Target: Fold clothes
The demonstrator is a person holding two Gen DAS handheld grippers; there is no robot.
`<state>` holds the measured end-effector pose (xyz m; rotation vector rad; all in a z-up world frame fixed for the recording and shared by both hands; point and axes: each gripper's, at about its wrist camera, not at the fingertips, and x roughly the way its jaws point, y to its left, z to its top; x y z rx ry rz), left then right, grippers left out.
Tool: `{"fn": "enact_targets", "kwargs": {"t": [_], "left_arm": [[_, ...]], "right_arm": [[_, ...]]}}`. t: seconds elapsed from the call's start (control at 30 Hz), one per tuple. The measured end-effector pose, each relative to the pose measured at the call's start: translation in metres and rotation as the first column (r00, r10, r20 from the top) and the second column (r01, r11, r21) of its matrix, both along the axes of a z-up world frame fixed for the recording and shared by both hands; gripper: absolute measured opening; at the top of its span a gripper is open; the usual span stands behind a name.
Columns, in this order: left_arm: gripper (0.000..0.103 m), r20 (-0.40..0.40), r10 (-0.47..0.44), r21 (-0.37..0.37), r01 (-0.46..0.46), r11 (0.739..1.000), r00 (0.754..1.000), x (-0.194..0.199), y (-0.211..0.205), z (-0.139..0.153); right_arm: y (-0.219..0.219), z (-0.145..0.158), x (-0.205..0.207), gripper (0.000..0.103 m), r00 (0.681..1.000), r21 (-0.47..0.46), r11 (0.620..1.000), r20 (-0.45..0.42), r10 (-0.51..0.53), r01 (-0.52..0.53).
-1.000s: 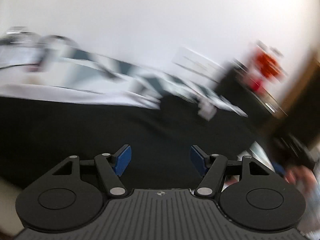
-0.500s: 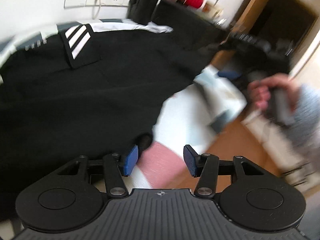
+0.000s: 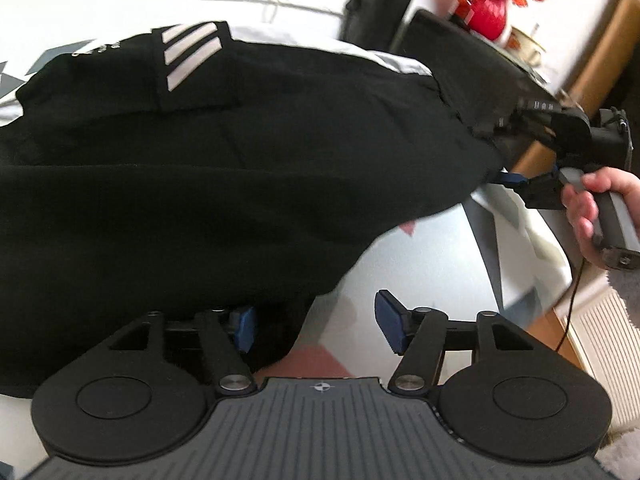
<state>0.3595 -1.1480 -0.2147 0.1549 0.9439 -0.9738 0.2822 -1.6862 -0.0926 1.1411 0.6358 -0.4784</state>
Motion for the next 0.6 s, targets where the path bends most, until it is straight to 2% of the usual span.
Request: {"fn": "enact_targets", "kwargs": {"t": [0.03, 0.07, 0.13, 0.23, 0.3, 0.4, 0.43, 0.47, 0.53, 0.6], "left_arm": [[0.054, 0.014, -0.004, -0.002, 0.004, 1.0, 1.0, -0.001, -0.001, 0.001], [0.03, 0.029, -0.007, -0.005, 0.008, 1.0, 1.0, -0.001, -0.001, 0.002], [0.012, 0.065, -0.026, -0.012, 0.027, 1.0, 0.998, -0.005, -0.001, 0.004], [0.009, 0.152, -0.093, -0.014, 0.096, 0.995, 0.984, -0.02, 0.007, 0.008], [0.009, 0.245, -0.158, 0.035, 0.154, 0.987, 0.957, -0.037, 0.008, 0.006], [0.007, 0.299, -0.237, 0.083, 0.222, 0.972, 0.924, -0.053, 0.012, -0.002], [0.007, 0.3, -0.25, 0.089, 0.234, 0.968, 0.921, -0.056, 0.013, -0.004], [0.008, 0.287, -0.244, 0.082, 0.23, 0.97, 0.926, -0.055, 0.014, -0.004], [0.008, 0.249, -0.216, 0.054, 0.209, 0.976, 0.944, -0.051, 0.014, -0.003], [0.015, 0.194, -0.161, 0.015, 0.162, 0.987, 0.968, -0.04, 0.016, 0.001]], "right_arm": [[-0.004, 0.001, 0.004, 0.024, 1.0, 0.007, 1.0, -0.017, 0.025, -0.025], [-0.008, 0.005, 0.008, 0.024, 0.999, 0.009, 0.999, -0.021, 0.041, -0.041], [-0.017, 0.015, 0.014, 0.021, 0.999, 0.004, 0.999, -0.008, 0.053, -0.053], [-0.03, 0.027, 0.028, 0.018, 0.999, -0.008, 0.999, 0.007, 0.035, -0.035], [-0.039, 0.025, 0.042, 0.018, 1.0, 0.011, 1.0, -0.011, 0.005, -0.005], [-0.051, 0.011, 0.064, 0.018, 0.996, 0.054, 0.996, -0.053, -0.068, 0.07], [-0.055, 0.006, 0.069, 0.02, 0.993, 0.071, 0.992, -0.061, -0.097, 0.101], [-0.059, 0.003, 0.075, 0.025, 0.99, 0.079, 0.989, -0.077, -0.117, 0.123], [-0.057, 0.008, 0.086, 0.042, 0.985, 0.033, 0.994, -0.137, -0.103, 0.108], [-0.044, 0.024, 0.091, 0.053, 0.986, -0.068, 0.997, -0.165, -0.034, 0.023]]}}
